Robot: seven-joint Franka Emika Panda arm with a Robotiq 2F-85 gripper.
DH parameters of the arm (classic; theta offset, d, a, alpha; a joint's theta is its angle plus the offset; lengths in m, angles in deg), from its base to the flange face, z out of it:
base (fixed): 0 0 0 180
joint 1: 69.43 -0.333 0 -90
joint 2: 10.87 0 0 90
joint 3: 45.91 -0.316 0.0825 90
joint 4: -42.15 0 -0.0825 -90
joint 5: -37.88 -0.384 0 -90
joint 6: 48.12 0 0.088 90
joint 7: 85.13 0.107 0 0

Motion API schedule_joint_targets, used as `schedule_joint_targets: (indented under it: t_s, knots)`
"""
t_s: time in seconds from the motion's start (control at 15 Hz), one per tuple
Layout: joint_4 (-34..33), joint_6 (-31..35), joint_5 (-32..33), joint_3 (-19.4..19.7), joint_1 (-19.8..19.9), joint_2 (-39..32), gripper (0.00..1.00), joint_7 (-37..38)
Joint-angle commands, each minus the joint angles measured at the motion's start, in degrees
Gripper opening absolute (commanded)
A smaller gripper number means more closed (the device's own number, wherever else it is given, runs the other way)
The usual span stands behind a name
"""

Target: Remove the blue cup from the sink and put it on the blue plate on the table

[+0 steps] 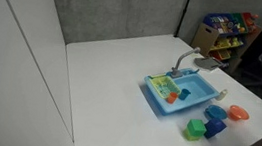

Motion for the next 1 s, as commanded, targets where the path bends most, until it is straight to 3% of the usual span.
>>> schedule_joint_targets:
  t_s: [0.0, 0.53, 0.93]
  knots:
    - [-0.16, -0.12, -0.53, -1.0, 1.15, -0.17, 1.0, -0.46]
    - [-3.47, -2.41, -0.6, -2.64, 1.22, -2.74, 1.0, 2.74]
    - [-11.18, -6.67, -0.6, -5.63, 1.13, -6.61, 1.0, 8.79]
